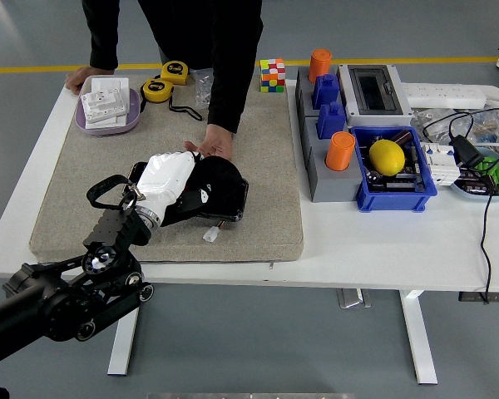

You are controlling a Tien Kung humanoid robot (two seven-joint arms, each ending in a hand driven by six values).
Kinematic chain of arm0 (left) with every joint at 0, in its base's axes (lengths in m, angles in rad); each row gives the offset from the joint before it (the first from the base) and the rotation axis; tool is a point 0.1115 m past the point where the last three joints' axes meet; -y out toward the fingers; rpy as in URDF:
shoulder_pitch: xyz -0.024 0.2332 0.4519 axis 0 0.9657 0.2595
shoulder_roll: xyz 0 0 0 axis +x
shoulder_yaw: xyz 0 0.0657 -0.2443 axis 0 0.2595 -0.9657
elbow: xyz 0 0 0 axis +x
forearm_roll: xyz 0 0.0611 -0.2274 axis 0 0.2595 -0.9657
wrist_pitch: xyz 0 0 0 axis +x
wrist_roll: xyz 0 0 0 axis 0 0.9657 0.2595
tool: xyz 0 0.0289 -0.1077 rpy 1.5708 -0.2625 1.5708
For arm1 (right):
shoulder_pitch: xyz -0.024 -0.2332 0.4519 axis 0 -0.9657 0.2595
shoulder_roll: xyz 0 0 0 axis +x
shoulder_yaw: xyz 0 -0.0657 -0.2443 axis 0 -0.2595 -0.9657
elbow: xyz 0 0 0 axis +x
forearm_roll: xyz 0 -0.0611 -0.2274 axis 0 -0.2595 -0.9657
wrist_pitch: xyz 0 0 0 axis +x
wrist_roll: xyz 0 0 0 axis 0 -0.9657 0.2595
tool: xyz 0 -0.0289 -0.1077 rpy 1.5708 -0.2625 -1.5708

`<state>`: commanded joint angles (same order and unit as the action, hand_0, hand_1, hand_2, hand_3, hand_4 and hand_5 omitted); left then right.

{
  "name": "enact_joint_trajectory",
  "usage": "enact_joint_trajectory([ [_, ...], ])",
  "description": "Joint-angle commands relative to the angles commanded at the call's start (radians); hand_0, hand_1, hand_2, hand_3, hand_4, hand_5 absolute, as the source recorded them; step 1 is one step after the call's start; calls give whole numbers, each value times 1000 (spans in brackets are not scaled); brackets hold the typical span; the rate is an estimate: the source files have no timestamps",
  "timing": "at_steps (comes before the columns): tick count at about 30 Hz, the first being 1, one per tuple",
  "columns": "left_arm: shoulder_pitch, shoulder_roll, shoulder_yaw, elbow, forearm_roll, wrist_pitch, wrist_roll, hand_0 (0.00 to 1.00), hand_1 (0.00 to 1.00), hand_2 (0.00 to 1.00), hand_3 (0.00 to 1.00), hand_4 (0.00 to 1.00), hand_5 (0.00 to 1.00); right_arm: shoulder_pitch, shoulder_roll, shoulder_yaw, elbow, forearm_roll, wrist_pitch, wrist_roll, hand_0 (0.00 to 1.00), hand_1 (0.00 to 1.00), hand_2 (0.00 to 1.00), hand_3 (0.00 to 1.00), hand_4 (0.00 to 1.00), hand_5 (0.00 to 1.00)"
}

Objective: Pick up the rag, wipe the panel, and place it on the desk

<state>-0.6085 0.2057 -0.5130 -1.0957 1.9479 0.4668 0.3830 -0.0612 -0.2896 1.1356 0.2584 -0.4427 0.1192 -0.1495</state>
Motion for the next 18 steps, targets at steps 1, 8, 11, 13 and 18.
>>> enact_joint_trajectory([
  [1, -1, -2, 2, -3, 1, 0, 1, 266, 156, 503, 406, 63, 2, 0, 0, -1, 0, 1, 0, 0, 737, 623, 695, 621, 998, 576],
  [8, -15, -13, 32, -33, 1, -5, 9, 267, 156, 502, 406, 58, 2, 3, 0, -4, -1, 3, 2, 2, 738, 623, 695, 622, 998, 576],
  [11, -19, -18, 42, -35, 1, -6, 11, 263, 156, 504, 409, 68, 2, 3, 0, -4, -2, 3, 4, 2, 739, 623, 695, 621, 998, 576],
  [13, -21, -21, 47, -36, 1, -8, 13, 263, 156, 504, 409, 68, 2, 3, 0, -3, -3, 3, 4, 1, 739, 623, 695, 621, 998, 576],
  [18, -26, -27, 60, -44, 5, -10, 18, 262, 156, 503, 407, 60, 2, 4, -1, -5, -3, 5, 5, 1, 738, 623, 695, 622, 998, 576],
])
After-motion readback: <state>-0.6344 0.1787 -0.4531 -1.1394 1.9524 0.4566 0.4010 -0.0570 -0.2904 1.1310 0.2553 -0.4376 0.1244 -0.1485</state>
